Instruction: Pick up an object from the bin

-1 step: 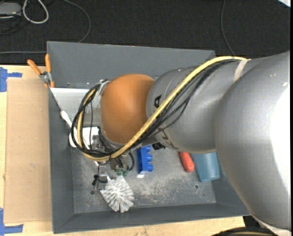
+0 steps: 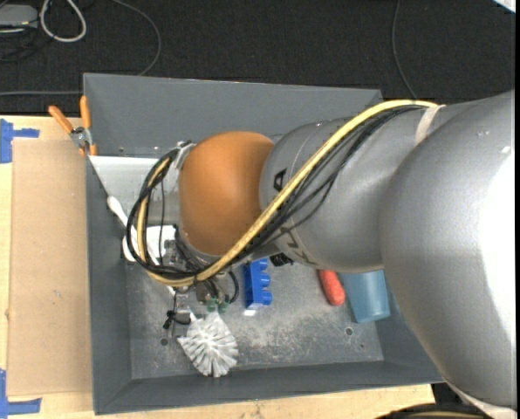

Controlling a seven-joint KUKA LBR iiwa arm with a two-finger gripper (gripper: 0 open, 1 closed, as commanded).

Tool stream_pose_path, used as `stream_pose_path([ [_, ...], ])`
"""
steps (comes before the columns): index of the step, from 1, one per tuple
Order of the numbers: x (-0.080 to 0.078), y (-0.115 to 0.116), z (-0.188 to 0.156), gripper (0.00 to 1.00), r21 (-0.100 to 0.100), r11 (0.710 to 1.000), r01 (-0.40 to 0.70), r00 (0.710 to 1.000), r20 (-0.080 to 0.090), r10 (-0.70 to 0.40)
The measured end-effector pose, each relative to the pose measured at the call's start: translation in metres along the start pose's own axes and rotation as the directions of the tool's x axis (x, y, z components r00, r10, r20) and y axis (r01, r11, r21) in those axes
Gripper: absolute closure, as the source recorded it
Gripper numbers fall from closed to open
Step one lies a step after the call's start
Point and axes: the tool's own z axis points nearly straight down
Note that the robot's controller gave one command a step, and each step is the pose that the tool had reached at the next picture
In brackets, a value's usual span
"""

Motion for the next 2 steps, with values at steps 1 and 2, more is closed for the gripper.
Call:
stream_pose_path([
  [1, 0.0129, -0.0395, 0.0158, 0.0, 0.003, 0.999, -0.035, 0.999, -0.005, 0.035],
  [2, 0.0057, -0.0387, 0.0174, 0.0, -0.001, 0.999, -0.051, 0.999, -0.002, 0.051],
])
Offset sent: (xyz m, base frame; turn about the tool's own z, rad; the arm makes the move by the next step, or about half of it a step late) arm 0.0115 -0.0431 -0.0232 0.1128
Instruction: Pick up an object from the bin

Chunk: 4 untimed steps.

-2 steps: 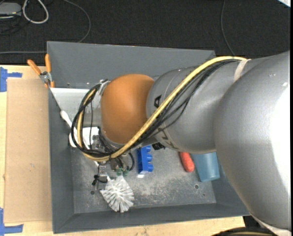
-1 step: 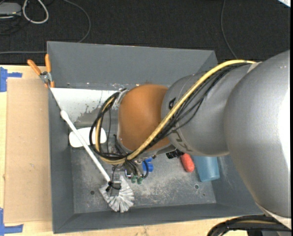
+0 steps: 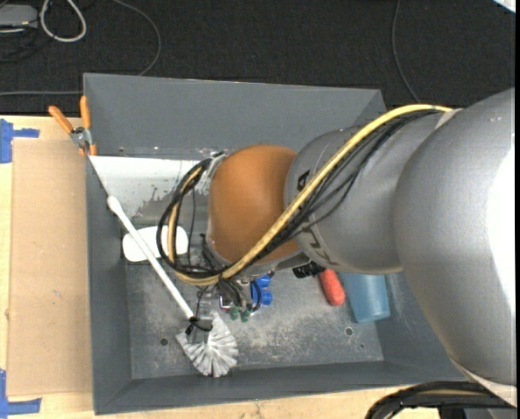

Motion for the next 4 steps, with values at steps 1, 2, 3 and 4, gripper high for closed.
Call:
stream_pose_path([
  [1, -0.036, -0.013, -0.091, 0.0, 0.002, 0.999, 0.051, 0.999, -0.003, -0.051],
  [2, -0.002, -0.038, -0.037, 0.0, 0.002, 0.999, -0.05, 0.999, -0.005, 0.05],
  [3, -0.037, -0.019, -0.045, 0.0, 0.002, 0.98, 0.2, 0.98, 0.001, -0.2],
  [4, -0.037, -0.024, -0.044, 0.0, -0.001, 0.964, 0.265, 0.964, 0.018, -0.265],
])
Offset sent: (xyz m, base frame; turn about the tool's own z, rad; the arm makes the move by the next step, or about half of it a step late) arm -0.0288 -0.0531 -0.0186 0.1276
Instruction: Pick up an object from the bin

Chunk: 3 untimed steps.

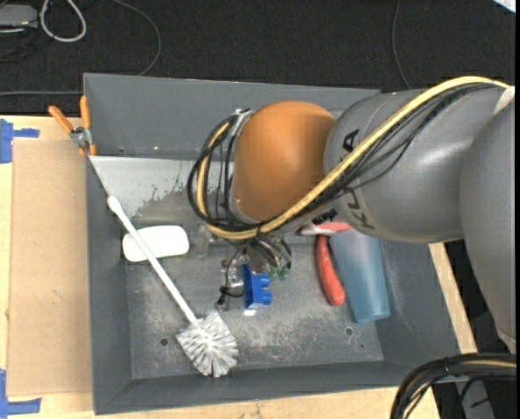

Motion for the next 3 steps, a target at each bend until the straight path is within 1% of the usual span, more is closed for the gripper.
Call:
stream_pose_path([
  [1, 0.004, 0.002, 0.019, 0.0, 0.006, 0.996, -0.086, 0.996, -0.033, 0.086],
  [2, -0.016, 0.037, 0.055, 0.0, 0.01, 0.984, -0.178, 0.983, -0.035, 0.178],
  [3, 0.005, -0.038, 0.048, 0.0, 0.005, 1.0, 0.007, 1.0, -0.015, -0.007],
])
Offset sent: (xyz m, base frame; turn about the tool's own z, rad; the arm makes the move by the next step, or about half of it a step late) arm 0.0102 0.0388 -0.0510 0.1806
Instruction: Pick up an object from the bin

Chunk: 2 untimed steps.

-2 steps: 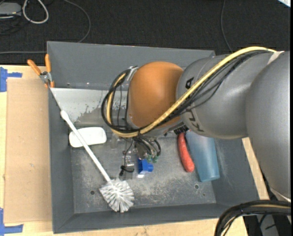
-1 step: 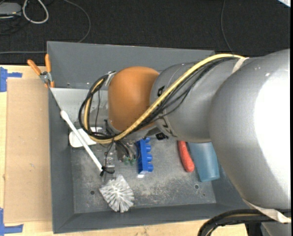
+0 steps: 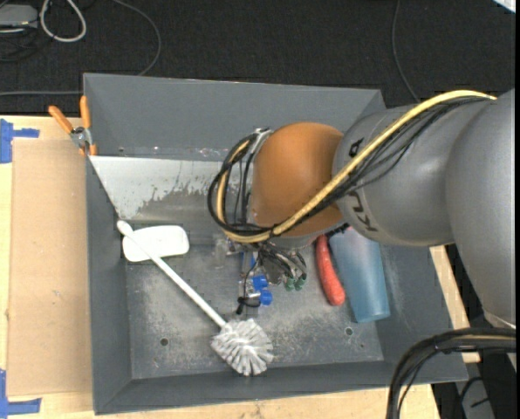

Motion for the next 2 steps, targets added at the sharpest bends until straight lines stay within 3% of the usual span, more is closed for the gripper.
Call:
stream_pose_path([
  [1, 0.015, 0.033, 0.049, 0.0, 0.0, 0.942, -0.337, 0.941, -0.019, 0.337],
  [2, 0.025, -0.029, 0.041, 0.0, -0.003, 0.998, -0.06, 0.998, -0.004, 0.06],
])
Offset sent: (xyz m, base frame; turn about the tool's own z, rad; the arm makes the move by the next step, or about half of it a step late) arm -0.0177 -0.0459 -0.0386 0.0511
